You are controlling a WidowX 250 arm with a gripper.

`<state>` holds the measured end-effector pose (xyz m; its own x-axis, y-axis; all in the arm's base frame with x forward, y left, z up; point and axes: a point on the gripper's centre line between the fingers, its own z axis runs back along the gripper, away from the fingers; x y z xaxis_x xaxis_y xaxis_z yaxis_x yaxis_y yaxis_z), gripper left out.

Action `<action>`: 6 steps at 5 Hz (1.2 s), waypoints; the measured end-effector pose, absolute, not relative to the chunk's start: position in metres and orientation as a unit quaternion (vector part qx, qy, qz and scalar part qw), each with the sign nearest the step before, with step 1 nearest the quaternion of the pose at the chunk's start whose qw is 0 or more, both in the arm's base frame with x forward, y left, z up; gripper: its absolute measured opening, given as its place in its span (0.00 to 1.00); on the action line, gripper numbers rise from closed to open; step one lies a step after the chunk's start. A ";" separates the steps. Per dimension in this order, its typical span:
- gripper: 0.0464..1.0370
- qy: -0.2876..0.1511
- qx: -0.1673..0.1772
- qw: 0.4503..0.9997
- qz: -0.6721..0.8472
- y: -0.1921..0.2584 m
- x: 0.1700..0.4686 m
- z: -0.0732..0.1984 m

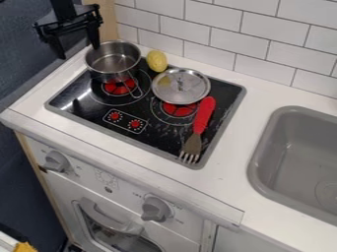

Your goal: Pick up the red fork and put it on the bottom right of the stove

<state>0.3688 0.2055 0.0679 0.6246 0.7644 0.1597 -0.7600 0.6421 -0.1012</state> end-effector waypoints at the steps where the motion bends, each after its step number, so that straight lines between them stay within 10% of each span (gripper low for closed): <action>1: 0.96 -0.069 -0.014 0.903 0.424 0.203 0.365 0.049; 6: 0.96 -0.127 -0.032 0.967 0.218 0.065 0.366 0.097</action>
<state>0.3656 0.0651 0.0975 0.8726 0.4302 0.2314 -0.4141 0.9027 -0.1167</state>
